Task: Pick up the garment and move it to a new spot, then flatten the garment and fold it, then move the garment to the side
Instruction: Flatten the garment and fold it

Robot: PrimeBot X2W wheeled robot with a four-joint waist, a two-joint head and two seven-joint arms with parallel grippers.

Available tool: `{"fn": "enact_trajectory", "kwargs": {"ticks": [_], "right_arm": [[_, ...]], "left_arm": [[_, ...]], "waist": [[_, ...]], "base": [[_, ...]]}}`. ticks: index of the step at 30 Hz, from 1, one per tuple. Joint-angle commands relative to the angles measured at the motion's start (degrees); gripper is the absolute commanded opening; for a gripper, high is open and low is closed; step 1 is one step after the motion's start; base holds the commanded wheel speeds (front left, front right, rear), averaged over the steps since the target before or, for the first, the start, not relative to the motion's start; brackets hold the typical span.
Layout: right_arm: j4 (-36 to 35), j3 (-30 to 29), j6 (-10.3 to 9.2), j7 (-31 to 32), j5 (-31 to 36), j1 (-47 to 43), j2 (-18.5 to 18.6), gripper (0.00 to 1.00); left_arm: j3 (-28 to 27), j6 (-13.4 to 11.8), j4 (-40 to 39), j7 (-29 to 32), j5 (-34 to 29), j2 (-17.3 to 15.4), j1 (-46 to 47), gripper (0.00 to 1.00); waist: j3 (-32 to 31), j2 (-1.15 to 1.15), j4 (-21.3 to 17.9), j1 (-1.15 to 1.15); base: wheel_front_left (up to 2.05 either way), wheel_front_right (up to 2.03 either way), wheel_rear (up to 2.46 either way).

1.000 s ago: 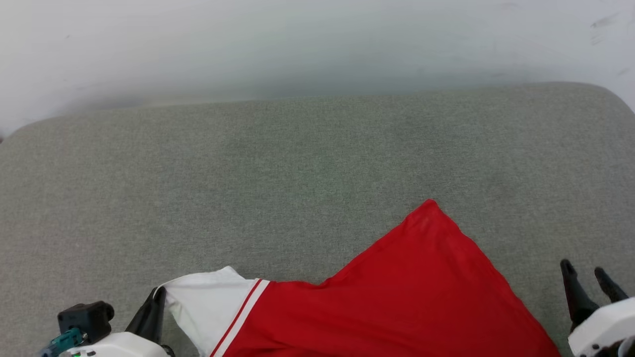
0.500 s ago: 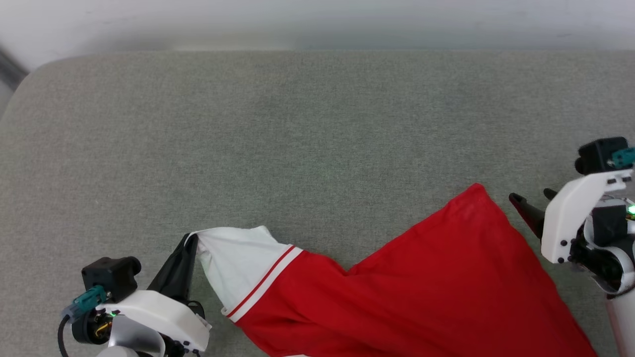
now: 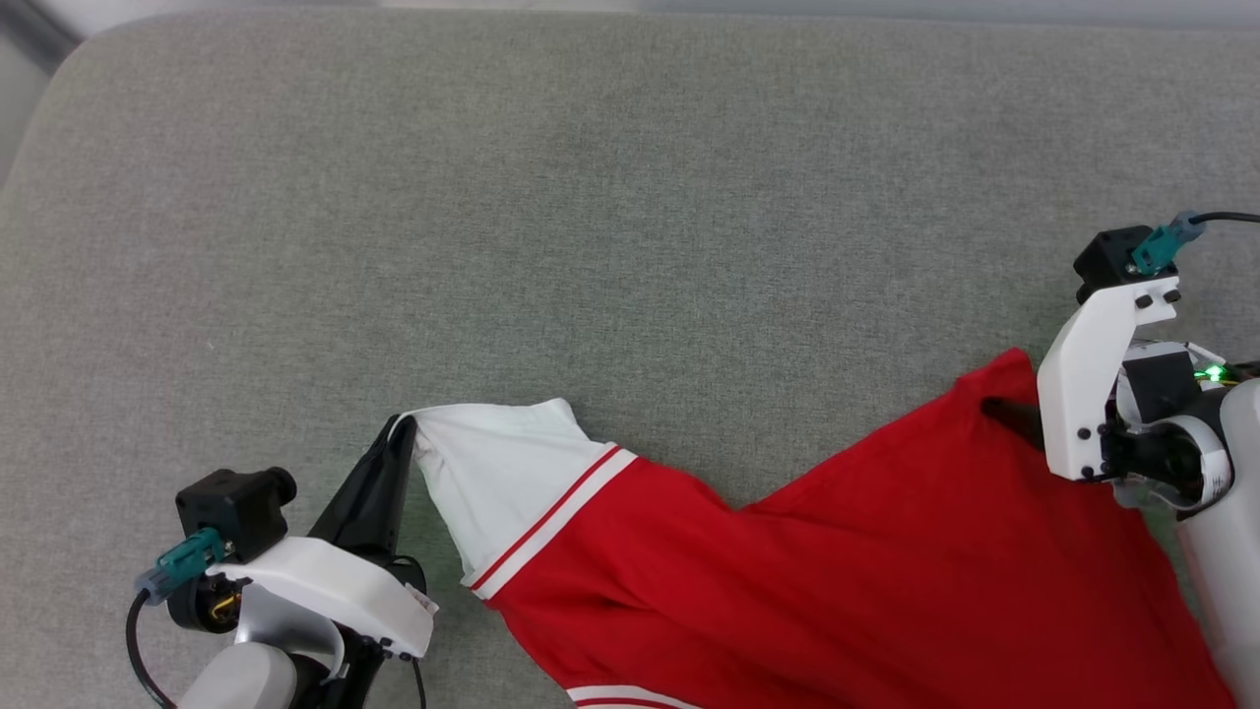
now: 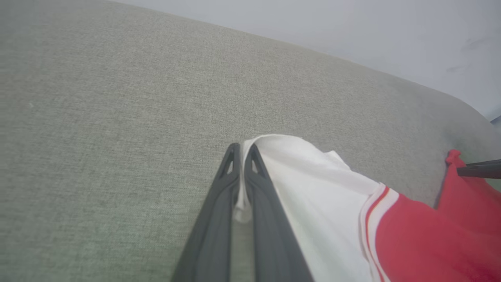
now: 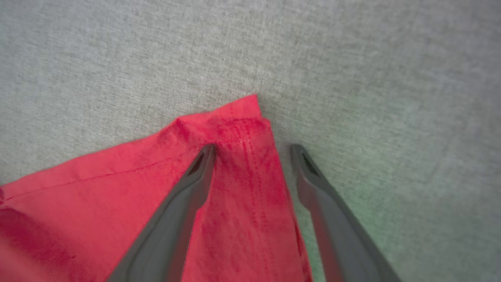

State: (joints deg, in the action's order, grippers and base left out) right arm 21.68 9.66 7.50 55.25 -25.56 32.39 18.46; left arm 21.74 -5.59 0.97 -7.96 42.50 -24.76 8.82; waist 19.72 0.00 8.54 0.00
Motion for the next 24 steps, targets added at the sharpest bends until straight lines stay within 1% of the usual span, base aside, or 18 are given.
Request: {"fn": "enact_trajectory", "kwargs": {"ticks": [1,2,3,5,8,12,15,21,24], "right_arm": [[4.9,2.4,-0.02,2.2,-0.6,-3.5,-1.3,0.47],[5.9,2.7,-0.02,2.8,-1.0,-3.8,-1.4,0.27],[6.7,3.1,-0.02,3.1,-1.3,-3.9,-1.5,0.0],[7.5,3.9,-0.01,2.8,-2.0,-3.6,-1.6,0.0],[7.0,4.5,-0.02,0.0,-2.4,-1.4,-1.0,0.0],[5.5,5.0,-0.01,-5.7,-2.8,2.2,0.0,0.0],[5.4,5.5,-0.03,-9.3,-3.2,4.5,1.6,0.0],[8.2,5.6,-0.03,-17.1,-1.9,9.0,2.1,0.0],[10.5,4.9,-0.03,-20.9,-0.8,12.0,1.4,0.0]], "left_arm": [[-0.1,0.3,0.7,-0.7,-0.2,0.1,0.9,0.0],[-0.1,0.4,0.9,-1.0,-0.2,0.2,1.0,0.0],[-0.1,0.4,1.3,-1.0,-0.1,0.3,1.0,0.0],[-0.1,0.5,1.9,-1.3,0.0,0.2,0.9,0.0],[-0.5,0.0,2.8,-1.3,0.1,-0.1,1.1,0.0],[-1.1,-0.4,3.0,-1.0,0.0,-0.9,2.1,0.0],[-2.0,0.4,3.5,-0.4,0.8,-1.5,3.7,0.0],[-3.6,1.2,6.5,1.6,0.7,-3.4,11.7,0.0],[-3.5,1.9,9.5,2.9,0.3,-3.8,17.8,0.0]], "waist": [[0.2,0.0,0.2,0.0],[0.1,0.0,0.1,0.0],[-0.1,0.0,0.0,0.0],[-0.8,0.0,-0.2,0.0],[-2.2,0.0,-0.8,0.0],[-4.3,0.0,-1.8,0.0],[-6.3,0.0,-3.0,0.0],[-10.0,0.0,-5.3,0.0],[-11.2,0.0,-6.2,0.0]], "base": [[0.0,0.0,0.0],[0.0,0.0,0.0],[0.0,0.0,0.0],[0.0,0.0,0.0],[0.0,0.0,0.0],[0.0,0.0,0.0],[0.0,0.0,0.0],[0.0,0.0,0.0],[0.0,0.0,0.0]]}}
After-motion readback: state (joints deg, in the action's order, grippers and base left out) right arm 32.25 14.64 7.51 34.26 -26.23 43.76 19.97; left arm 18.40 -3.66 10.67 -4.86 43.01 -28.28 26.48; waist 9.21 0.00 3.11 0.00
